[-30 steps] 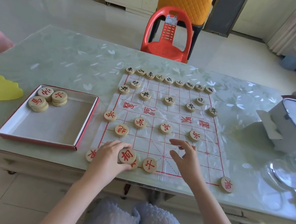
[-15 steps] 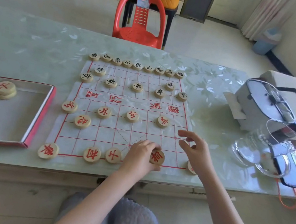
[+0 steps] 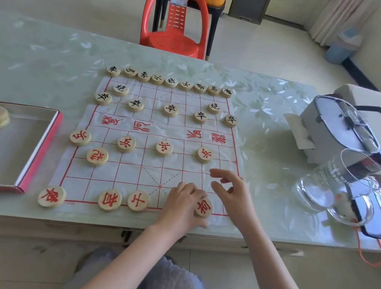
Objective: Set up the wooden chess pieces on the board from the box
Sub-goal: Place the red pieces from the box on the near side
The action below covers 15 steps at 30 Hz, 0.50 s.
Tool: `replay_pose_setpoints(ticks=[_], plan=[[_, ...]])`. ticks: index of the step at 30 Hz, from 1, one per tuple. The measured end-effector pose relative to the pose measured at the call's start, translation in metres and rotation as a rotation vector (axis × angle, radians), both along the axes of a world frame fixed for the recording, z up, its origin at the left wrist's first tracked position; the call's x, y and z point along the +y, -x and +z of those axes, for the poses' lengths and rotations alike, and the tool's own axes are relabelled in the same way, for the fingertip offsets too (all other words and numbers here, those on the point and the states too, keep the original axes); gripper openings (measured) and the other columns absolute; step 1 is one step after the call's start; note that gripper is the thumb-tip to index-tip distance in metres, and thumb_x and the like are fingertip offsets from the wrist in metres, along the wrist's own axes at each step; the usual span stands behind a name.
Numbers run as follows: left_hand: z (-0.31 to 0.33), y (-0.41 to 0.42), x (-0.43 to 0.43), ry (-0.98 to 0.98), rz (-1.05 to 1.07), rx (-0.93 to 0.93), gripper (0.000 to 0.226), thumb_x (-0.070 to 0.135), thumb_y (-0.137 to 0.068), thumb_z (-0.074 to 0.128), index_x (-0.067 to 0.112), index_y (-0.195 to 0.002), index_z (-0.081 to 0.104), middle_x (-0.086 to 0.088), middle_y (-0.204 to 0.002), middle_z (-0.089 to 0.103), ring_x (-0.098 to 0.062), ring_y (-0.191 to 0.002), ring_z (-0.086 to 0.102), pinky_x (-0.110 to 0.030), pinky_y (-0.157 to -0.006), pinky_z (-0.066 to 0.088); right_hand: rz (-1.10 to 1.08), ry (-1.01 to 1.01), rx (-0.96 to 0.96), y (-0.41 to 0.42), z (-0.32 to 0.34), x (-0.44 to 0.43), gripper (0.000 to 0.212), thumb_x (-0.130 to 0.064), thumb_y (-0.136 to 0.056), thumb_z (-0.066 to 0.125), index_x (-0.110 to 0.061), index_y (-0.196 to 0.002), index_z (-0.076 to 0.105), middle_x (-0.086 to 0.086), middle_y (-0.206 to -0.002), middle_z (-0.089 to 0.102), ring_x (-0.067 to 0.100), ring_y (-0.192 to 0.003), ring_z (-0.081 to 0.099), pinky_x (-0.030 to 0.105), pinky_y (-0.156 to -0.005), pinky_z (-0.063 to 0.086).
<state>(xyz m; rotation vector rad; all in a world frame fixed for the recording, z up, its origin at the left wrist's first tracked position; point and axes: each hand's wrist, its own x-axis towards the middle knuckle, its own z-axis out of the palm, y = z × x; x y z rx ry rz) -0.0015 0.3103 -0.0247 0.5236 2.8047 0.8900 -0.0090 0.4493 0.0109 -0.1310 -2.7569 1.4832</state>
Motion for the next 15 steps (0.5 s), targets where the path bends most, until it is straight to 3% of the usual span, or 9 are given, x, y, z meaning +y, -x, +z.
replay_pose_setpoints(ticks=[4, 6, 8, 10, 15], plan=[[0.006, -0.002, -0.034, -0.101, 0.069, 0.035, 0.062, 0.046, -0.072, 0.07, 0.029, -0.127, 0.05, 0.01, -0.126, 0.049, -0.01, -0.119, 0.037, -0.02, -0.098, 0.025, 0.065, -0.009, -0.012, -0.001, 0.001, -0.025, 0.027, -0.013, -0.088, 0.056, -0.027, -0.111, 0.061, -0.017, -0.107, 0.06, 0.009, -0.101, 0.046, 0.013, -0.073, 0.036], [0.014, 0.0, -0.069, -0.151, 0.147, 0.068, 0.054, 0.041, -0.073, 0.071, 0.027, -0.123, 0.055, 0.009, -0.12, 0.053, -0.011, -0.116, 0.043, -0.025, -0.1, 0.032, 0.097, -0.011, -0.02, 0.001, 0.003, -0.037, 0.028, -0.013, -0.088, 0.057, -0.026, -0.113, 0.06, -0.017, -0.106, 0.059, 0.009, -0.101, 0.046, 0.013, -0.074, 0.036], [0.02, 0.002, -0.114, -0.202, 0.245, 0.107, 0.044, 0.033, -0.074, 0.073, 0.024, -0.116, 0.061, 0.008, -0.112, 0.057, -0.012, -0.108, 0.049, -0.03, -0.098, 0.039, 0.126, -0.018, -0.023, 0.002, 0.002, -0.05, 0.028, -0.014, -0.088, 0.058, -0.029, -0.112, 0.06, -0.018, -0.104, 0.059, 0.008, -0.101, 0.046, 0.012, -0.075, 0.035], [0.028, 0.003, -0.164, -0.217, 0.363, 0.12, 0.036, 0.024, -0.077, 0.072, 0.021, -0.112, 0.063, 0.007, -0.108, 0.06, -0.012, -0.103, 0.053, -0.027, -0.093, 0.039, 0.152, -0.037, -0.022, 0.004, 0.001, -0.064, 0.026, -0.016, -0.088, 0.059, -0.031, -0.11, 0.059, -0.018, -0.104, 0.059, 0.008, -0.1, 0.046, 0.012, -0.074, 0.036], [0.033, -0.009, -0.288, -0.154, 0.704, 0.152, 0.029, 0.005, -0.079, 0.068, 0.008, -0.107, 0.065, -0.009, -0.106, 0.066, -0.021, -0.095, 0.058, -0.03, -0.083, 0.041, 0.254, -0.066, -0.036, 0.012, 0.001, -0.119, 0.025, -0.019, -0.089, 0.058, -0.032, -0.11, 0.058, -0.02, -0.105, 0.057, 0.006, -0.1, 0.045, 0.011, -0.072, 0.036]])
